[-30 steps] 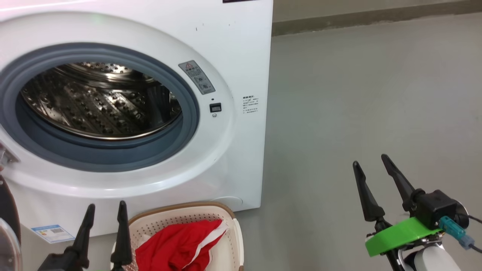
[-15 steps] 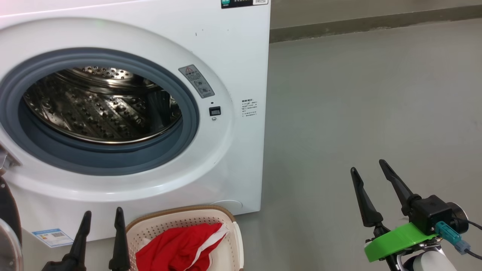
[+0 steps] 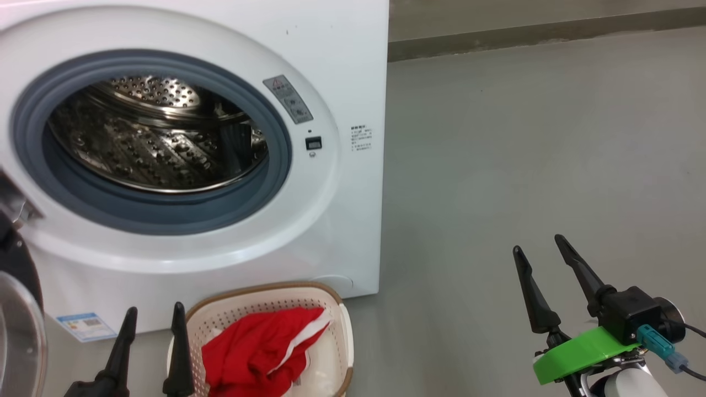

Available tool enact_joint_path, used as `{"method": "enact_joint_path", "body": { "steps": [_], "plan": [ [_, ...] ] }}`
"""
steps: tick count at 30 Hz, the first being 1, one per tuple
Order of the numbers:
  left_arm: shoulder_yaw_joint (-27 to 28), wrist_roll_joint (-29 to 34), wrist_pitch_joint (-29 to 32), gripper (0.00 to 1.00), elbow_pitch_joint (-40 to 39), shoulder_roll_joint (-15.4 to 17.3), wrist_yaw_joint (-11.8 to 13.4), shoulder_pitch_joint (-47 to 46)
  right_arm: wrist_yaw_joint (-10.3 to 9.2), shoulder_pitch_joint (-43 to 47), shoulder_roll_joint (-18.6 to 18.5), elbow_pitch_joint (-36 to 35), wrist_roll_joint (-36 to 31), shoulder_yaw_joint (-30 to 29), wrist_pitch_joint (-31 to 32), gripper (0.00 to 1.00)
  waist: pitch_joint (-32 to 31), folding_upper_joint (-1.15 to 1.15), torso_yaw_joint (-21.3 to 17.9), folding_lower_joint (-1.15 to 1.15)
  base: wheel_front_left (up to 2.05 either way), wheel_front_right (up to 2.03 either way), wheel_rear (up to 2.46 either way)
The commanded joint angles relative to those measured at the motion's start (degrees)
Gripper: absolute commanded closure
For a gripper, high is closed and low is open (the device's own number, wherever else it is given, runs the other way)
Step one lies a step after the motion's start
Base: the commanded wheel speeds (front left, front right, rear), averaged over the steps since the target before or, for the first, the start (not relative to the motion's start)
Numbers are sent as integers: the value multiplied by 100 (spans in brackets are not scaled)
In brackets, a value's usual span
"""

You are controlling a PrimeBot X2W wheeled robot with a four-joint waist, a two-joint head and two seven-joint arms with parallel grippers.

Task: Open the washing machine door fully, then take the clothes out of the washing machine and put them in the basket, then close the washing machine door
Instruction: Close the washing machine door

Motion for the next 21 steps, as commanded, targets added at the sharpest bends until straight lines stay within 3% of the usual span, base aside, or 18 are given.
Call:
{"method": "enact_joint_path", "body": {
  "steps": [1,11,21],
  "plan": [
    [154,-12,-11,0,-216,111,6,-5,36,11,-24,-115,42,120,-37,0,-13,0,-2,0,-200,200,0],
    [128,-126,-37,0,-340,118,-27,8,36,25,-22,-95,44,101,-37,0,-20,0,28,0,-138,138,0],
    [90,-113,-70,0,-391,116,16,51,36,32,-31,-60,48,133,-37,0,-42,0,76,0,-17,17,0]
  ]
}}
